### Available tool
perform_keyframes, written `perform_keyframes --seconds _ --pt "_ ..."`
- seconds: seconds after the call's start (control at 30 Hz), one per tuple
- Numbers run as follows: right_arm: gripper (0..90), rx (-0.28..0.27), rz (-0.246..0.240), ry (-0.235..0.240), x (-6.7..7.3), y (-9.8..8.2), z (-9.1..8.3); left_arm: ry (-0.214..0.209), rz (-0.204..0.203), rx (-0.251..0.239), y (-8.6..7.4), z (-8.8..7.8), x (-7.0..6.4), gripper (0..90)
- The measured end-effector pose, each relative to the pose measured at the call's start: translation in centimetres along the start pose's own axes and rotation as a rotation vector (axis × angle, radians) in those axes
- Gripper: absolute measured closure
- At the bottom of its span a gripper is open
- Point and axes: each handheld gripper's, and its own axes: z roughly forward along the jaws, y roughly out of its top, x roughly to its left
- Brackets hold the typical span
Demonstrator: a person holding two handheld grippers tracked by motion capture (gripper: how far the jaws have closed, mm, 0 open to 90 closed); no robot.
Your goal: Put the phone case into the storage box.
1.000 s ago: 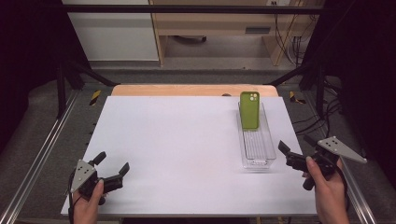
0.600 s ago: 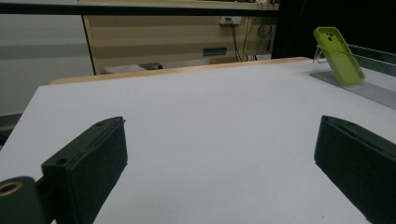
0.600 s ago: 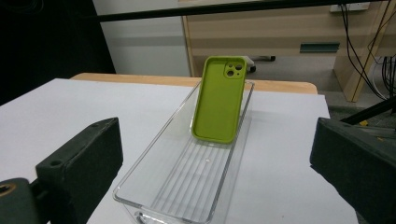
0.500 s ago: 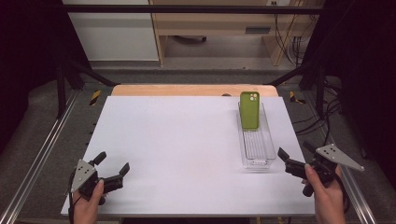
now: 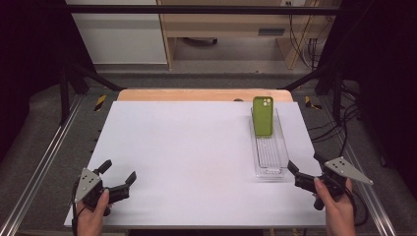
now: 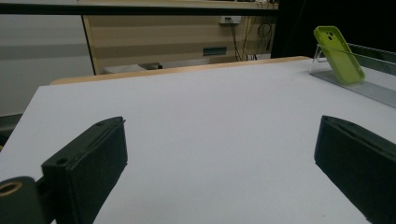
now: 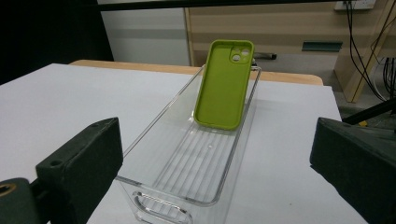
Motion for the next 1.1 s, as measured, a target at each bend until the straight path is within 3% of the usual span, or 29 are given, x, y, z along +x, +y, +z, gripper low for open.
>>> perform_keyframes --seconds 0.67,1.1 --pt "2.8 -0.105 -0.143 0.027 1.5 -2.1 1.8 0.000 0.002 0.000 0.0 0.0 0.0 2.1" --pt "2.6 -0.150 -0.172 0.060 1.7 -2.8 2.8 -0.002 0.004 -0.002 0.0 0.0 0.0 2.1"
